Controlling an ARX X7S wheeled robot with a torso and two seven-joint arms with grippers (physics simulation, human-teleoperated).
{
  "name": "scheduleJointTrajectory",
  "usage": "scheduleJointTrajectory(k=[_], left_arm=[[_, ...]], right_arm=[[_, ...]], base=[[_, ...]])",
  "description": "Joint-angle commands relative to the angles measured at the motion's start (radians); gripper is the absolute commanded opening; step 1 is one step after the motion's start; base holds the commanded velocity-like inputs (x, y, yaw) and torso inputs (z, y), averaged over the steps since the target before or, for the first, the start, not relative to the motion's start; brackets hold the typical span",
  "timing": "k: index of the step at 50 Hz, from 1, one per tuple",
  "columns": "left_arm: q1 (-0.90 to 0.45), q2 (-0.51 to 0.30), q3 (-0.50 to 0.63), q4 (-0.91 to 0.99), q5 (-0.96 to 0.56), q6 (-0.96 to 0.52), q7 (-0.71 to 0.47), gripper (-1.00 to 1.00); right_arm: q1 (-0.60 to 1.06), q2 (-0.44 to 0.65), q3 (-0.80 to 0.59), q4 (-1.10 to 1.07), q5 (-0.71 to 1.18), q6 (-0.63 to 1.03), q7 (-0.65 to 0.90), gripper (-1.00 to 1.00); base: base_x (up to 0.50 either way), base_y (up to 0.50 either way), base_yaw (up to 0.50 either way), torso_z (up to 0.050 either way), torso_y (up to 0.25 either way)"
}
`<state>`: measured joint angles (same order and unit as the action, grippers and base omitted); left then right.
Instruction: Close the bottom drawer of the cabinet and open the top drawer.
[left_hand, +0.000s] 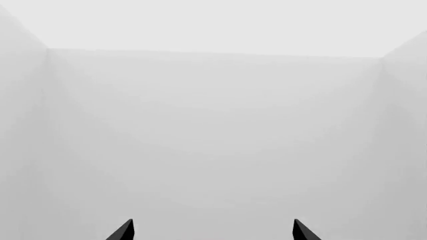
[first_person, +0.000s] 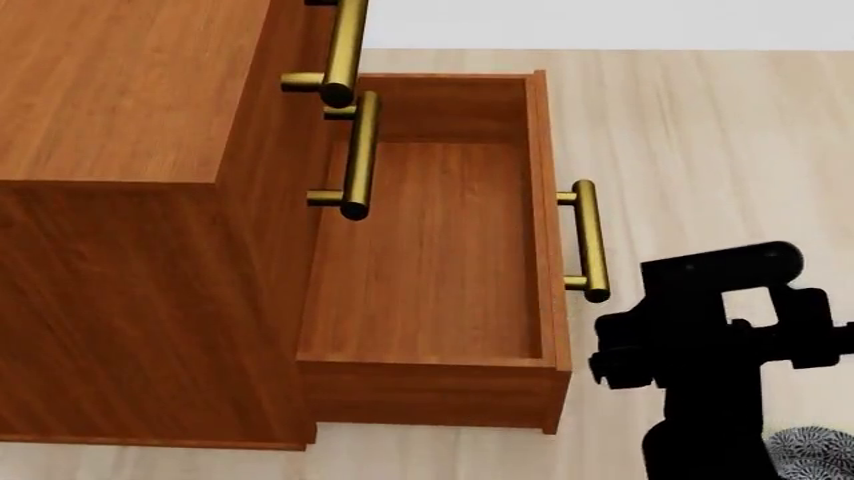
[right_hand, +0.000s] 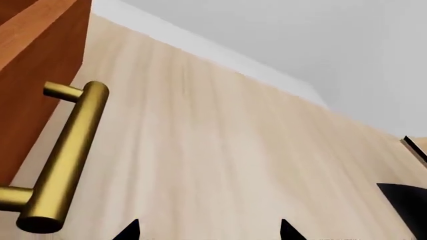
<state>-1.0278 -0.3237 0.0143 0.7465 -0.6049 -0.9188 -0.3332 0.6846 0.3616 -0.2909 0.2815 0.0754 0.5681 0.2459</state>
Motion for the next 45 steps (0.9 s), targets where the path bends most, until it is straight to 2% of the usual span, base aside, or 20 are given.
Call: scheduleJointTrajectory(k=[1,15,45], left_arm=[[-0.007,0.004,0.007,-0.005,-0.006,0.005,-0.005,1.0],[-0.021,-0.005,0.005,0.001,-0.018,-0.004,-0.015,1.0],[-0.035,-0.016,0.004,0.004,-0.039,-0.009,-0.029,1.0]], right_arm=[[0.044,-0.025,-0.033,0.129,-0.012,-0.046,-0.015,1.0],[0.067,-0.044,-0.079,0.208,-0.015,-0.077,-0.066,1.0],[0.085,-0.096,-0.169,0.228,-0.018,-0.12,-0.149,1.0]], base=[[0.0,0.0,0.0,0.0,0.0],[0.0,0.0,0.0,0.0,0.0],[0.0,0.0,0.0,0.0,0.0]])
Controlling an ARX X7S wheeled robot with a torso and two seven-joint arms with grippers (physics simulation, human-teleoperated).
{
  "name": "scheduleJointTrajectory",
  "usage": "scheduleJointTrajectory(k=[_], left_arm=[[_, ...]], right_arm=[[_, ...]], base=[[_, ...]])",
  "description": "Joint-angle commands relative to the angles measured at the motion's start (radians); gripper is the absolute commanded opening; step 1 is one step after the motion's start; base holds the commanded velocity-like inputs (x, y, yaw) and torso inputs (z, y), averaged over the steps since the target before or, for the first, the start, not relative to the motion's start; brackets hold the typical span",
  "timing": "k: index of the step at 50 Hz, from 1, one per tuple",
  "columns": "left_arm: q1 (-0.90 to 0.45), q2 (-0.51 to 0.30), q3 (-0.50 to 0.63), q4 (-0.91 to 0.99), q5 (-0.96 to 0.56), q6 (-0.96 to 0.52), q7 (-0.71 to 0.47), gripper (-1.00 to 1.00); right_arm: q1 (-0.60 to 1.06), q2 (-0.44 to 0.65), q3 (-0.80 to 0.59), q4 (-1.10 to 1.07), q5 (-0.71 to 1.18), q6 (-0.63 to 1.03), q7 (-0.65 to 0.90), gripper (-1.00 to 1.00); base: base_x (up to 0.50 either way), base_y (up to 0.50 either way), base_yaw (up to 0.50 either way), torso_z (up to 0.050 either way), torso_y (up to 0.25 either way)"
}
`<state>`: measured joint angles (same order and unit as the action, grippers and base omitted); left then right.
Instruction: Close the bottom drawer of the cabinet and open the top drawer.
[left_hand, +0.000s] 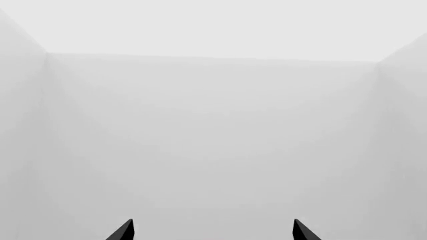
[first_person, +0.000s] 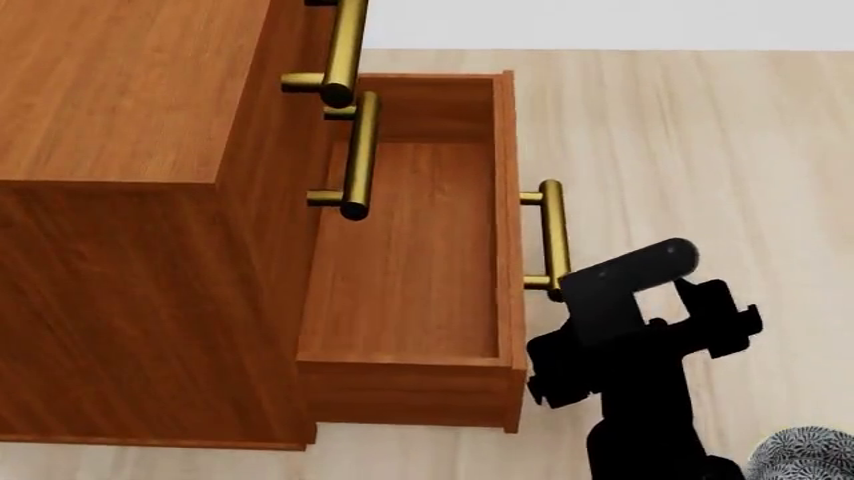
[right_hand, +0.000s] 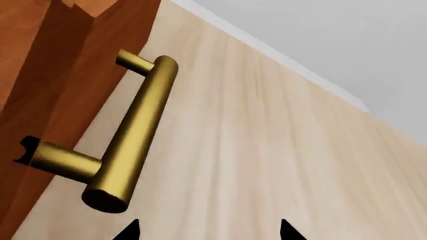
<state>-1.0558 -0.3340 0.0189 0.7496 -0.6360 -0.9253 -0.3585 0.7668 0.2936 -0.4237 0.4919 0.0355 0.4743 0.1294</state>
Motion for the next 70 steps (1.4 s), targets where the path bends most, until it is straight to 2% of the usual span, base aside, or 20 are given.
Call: scheduleJointTrajectory(k=[1,10,29,63,70], left_arm=[[-0.007,-0.006,-0.001,0.001,-0.008,-0.003,-0.004,1.0],[-0.009,-0.01,-0.002,0.007,-0.017,-0.008,-0.009,1.0],[-0.022,-0.019,0.003,0.006,-0.027,-0.013,-0.016,1.0],[-0.04,-0.036,0.012,0.003,-0.047,-0.018,-0.023,1.0],[-0.042,-0.033,0.026,-0.004,-0.041,-0.01,-0.024,1.0]], right_arm=[[0.004,-0.03,-0.04,0.021,0.02,-0.026,-0.033,1.0],[-0.001,-0.061,-0.061,0.058,0.046,-0.107,-0.094,1.0],[0.024,-0.107,-0.089,0.085,0.069,-0.166,-0.147,1.0],[0.138,-0.27,-0.168,0.393,0.09,-0.362,-0.232,1.0],[0.165,-0.291,-0.243,0.464,0.155,-0.412,-0.23,1.0]], base=[[0.0,0.0,0.0,0.0,0.0],[0.0,0.0,0.0,0.0,0.0],[0.0,0.0,0.0,0.0,0.0],[0.0,0.0,0.0,0.0,0.0],[0.0,0.0,0.0,0.0,0.0]])
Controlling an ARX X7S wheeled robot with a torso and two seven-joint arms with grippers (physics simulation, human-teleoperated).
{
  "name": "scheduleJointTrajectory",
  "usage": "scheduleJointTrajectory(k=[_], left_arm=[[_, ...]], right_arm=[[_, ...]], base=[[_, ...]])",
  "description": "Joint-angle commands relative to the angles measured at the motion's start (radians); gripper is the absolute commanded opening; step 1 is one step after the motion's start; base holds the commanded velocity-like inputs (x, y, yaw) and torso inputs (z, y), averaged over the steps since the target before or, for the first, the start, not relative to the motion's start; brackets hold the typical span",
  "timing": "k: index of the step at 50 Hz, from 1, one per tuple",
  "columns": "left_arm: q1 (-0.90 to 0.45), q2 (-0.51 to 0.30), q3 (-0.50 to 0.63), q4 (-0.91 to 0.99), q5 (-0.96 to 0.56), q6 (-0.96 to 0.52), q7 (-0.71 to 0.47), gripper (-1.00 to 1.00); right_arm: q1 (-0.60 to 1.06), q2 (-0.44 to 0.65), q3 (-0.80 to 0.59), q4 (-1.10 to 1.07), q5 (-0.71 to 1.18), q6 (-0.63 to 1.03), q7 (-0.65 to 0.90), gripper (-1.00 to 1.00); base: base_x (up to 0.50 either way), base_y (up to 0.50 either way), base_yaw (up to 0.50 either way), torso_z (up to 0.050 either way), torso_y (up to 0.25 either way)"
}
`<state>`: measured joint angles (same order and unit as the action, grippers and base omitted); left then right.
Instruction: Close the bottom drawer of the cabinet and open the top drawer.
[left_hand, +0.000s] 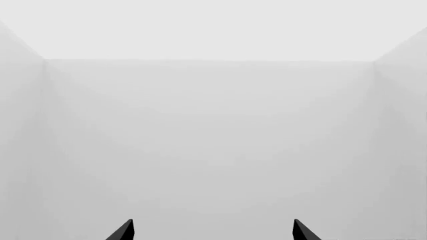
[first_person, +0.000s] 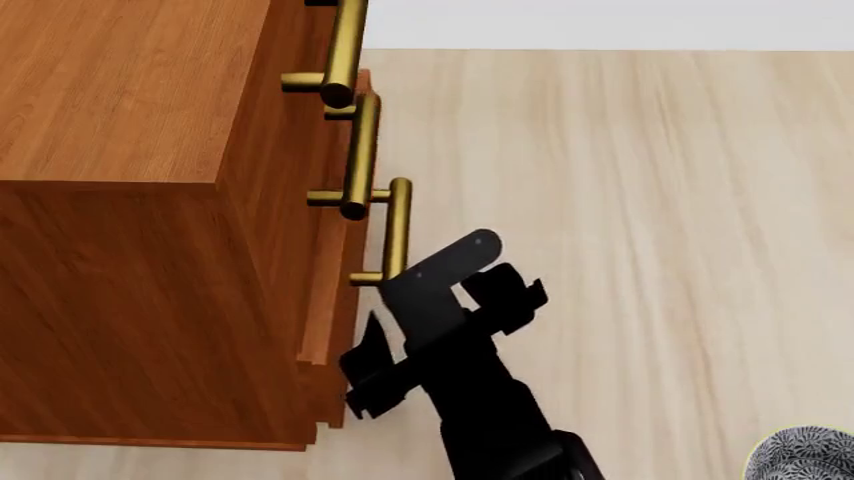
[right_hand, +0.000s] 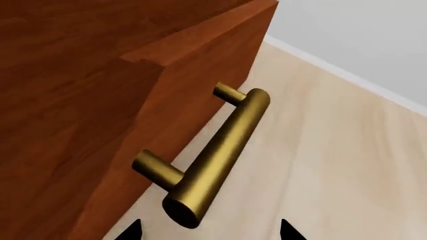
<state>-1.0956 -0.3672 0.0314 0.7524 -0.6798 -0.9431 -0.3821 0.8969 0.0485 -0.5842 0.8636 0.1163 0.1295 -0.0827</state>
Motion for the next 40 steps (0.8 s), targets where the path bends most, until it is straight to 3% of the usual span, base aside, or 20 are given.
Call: scheduleJointTrajectory(k=[1,15,26,33,40], left_arm=[[-0.002,0.001,0.014,-0.008,0.002,0.009,0.0,1.0],[-0.01,-0.002,0.016,-0.005,-0.009,0.006,-0.006,1.0],[-0.014,0.0,0.018,-0.008,-0.014,0.011,-0.01,1.0],[-0.004,0.007,0.024,-0.009,-0.012,0.024,-0.011,1.0],[0.005,0.014,0.039,-0.02,0.001,0.048,-0.007,1.0]], right_arm=[[0.042,-0.047,-0.106,0.103,0.096,-0.075,-0.012,1.0],[0.109,-0.048,-0.44,0.191,0.43,-0.179,0.04,1.0],[0.127,-0.033,-0.556,0.151,0.546,-0.191,0.055,1.0],[0.108,0.057,-0.566,-0.027,0.558,-0.116,0.126,1.0],[0.051,0.23,-0.578,-0.35,0.584,0.004,0.269,1.0]], base=[[0.0,0.0,0.0,0.0,0.0],[0.0,0.0,0.0,0.0,0.0],[0.0,0.0,0.0,0.0,0.0],[0.0,0.0,0.0,0.0,0.0],[0.0,0.0,0.0,0.0,0.0]])
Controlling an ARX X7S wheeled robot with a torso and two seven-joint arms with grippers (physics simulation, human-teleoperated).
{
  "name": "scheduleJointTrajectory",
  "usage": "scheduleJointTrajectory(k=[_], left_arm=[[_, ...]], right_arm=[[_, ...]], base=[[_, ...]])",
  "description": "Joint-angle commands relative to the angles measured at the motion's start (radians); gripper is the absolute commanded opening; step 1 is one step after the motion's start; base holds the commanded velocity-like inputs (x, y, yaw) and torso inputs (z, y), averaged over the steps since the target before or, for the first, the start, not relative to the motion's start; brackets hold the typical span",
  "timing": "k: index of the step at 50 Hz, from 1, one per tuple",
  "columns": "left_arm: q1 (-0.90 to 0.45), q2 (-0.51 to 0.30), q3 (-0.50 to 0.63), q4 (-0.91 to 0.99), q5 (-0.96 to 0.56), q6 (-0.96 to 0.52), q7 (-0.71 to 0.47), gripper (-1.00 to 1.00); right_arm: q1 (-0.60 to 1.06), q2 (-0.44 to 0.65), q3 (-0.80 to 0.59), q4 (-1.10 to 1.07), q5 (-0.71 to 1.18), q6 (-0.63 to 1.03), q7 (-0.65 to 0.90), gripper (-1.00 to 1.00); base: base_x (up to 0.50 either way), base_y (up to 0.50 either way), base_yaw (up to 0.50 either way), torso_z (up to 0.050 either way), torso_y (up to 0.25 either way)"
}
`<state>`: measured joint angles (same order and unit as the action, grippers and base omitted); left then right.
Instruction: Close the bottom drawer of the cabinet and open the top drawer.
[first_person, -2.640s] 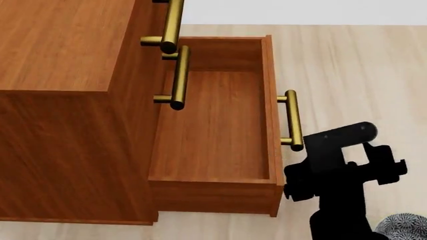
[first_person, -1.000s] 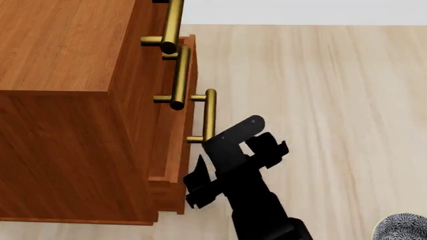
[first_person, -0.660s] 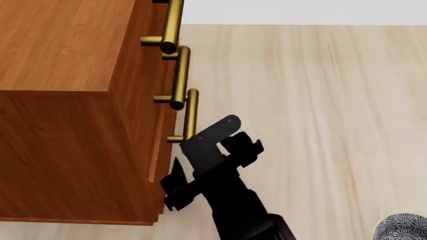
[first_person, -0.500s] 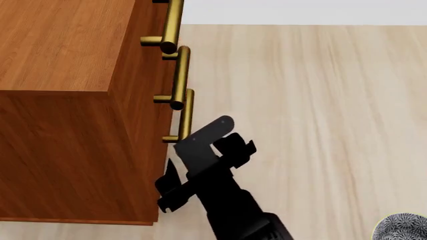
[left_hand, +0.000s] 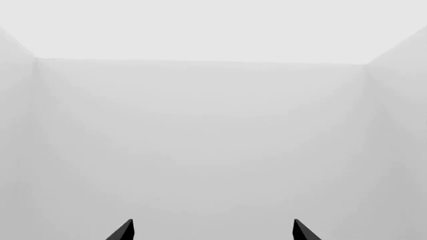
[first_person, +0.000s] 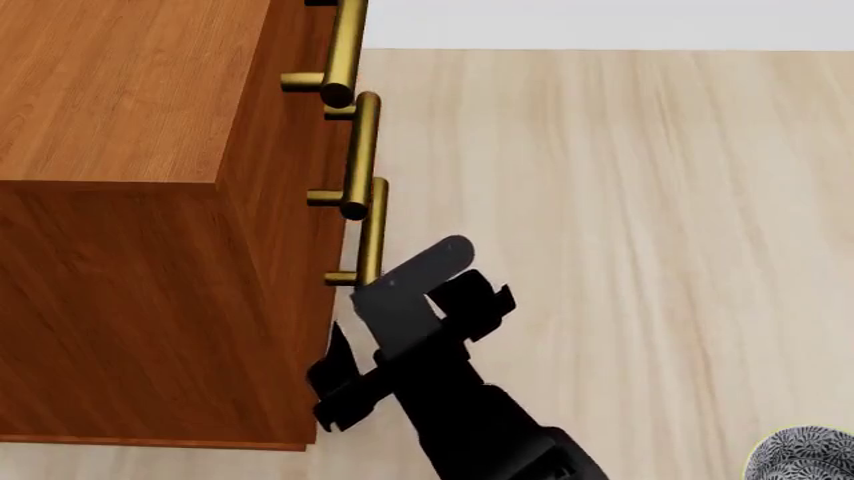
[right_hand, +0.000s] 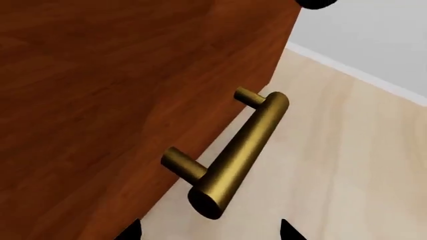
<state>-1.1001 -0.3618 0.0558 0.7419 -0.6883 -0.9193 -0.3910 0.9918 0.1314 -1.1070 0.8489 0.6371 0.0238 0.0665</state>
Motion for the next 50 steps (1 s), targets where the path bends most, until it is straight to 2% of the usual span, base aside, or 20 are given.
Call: scheduleJointTrajectory(k=[1,7,18,30,50], left_arm=[[0.013,0.01,0.017,-0.011,0.011,0.029,0.003,1.0],[0.022,0.013,0.025,-0.011,0.013,0.038,0.002,1.0],[0.015,0.01,0.025,-0.008,0.005,0.035,-0.004,1.0],[0.01,0.009,0.028,-0.004,-0.001,0.032,-0.014,1.0],[-0.007,0.01,0.043,-0.009,-0.007,0.036,-0.018,1.0]], right_arm=[[-0.05,0.173,-0.056,-0.376,0.064,0.122,0.14,1.0],[-0.083,0.293,-0.046,-0.583,0.087,0.18,0.245,1.0],[-0.11,0.413,-0.014,-0.78,0.111,0.233,0.389,1.0],[-0.171,0.46,0.123,-0.907,0.26,0.148,0.472,1.0],[-0.238,0.453,0.328,-0.973,0.532,0.002,0.504,1.0]], base=[[0.0,0.0,0.0,0.0,0.0],[0.0,0.0,0.0,0.0,0.0],[0.0,0.0,0.0,0.0,0.0],[0.0,0.0,0.0,0.0,0.0],[0.0,0.0,0.0,0.0,0.0]])
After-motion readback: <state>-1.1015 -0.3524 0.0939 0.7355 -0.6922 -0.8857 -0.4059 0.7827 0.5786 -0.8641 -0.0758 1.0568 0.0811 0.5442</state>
